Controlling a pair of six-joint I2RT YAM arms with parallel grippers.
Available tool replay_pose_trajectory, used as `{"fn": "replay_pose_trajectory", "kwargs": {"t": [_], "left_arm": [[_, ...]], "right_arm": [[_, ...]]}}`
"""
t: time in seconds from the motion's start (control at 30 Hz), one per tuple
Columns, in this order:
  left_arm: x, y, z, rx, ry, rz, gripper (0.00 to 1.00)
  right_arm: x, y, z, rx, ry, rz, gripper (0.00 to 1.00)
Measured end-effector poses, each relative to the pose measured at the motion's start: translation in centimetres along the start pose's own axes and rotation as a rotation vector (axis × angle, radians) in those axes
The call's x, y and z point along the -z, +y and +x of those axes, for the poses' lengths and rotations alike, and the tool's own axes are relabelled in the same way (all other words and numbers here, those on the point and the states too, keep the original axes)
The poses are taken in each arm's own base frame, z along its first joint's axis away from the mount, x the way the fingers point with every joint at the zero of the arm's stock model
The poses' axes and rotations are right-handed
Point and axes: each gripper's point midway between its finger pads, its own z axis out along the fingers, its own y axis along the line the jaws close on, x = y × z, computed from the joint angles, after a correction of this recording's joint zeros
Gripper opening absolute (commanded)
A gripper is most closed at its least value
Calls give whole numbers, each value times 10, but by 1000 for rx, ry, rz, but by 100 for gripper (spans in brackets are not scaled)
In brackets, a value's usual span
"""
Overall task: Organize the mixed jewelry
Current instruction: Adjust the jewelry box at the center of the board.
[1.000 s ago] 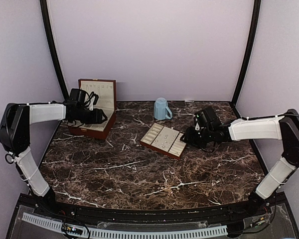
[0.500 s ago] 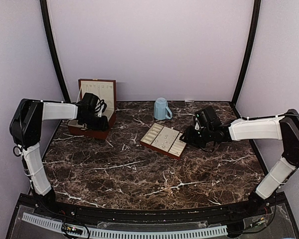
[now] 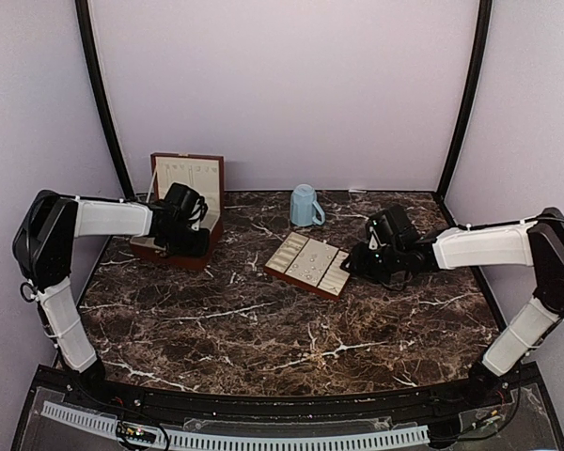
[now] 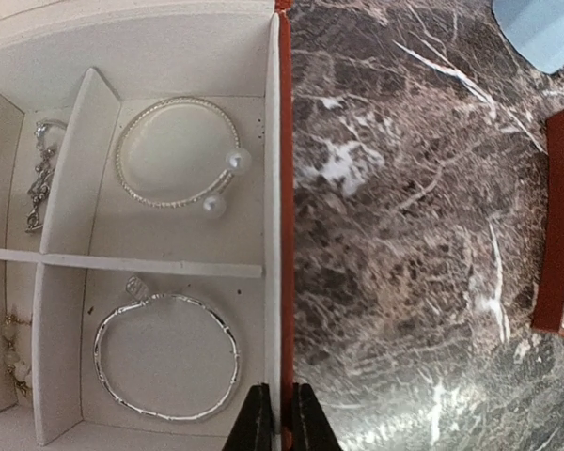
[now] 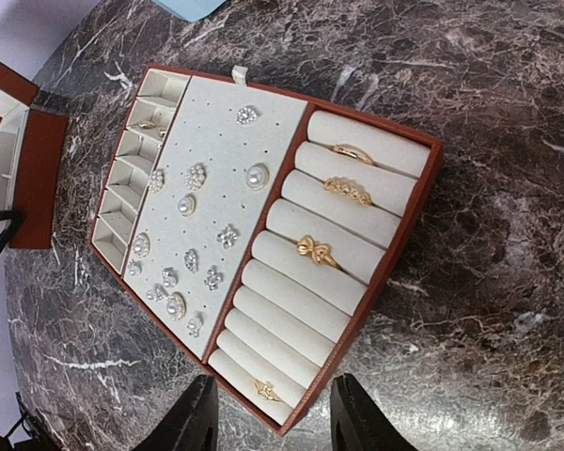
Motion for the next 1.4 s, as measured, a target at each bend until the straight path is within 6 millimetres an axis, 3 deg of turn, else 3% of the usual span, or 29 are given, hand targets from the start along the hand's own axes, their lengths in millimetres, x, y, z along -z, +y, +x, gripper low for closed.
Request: {"fn": "replay_pose_trajectory", "kwargs": {"t": [0.33,0.53,0.73,1.0,1.17,1.27,1.4], "left_arm": [[28,-60,57,83,31,31,0],[44,-107,95,159,42,77,0],[50,-148,111,218,48,113,2],[40,-206,110,255,52,171,3],[39,-230,112,252,52,212,12],[41,-241,114,250,60,242,30],[46,-256,112,233,52,298,47]], "right_arm": [[18,-1,2,32,-25,-22,42],[28,-6,8,41,-32,-28,42],[34,-13,15,40,-34,-31,42],[40,-18,21,37,-39,-36,42],[44,-17,21,40,-44,-44,45],[51,-13,20,51,-49,-65,48],[63,-3,24,92,-43,-106,50]]}}
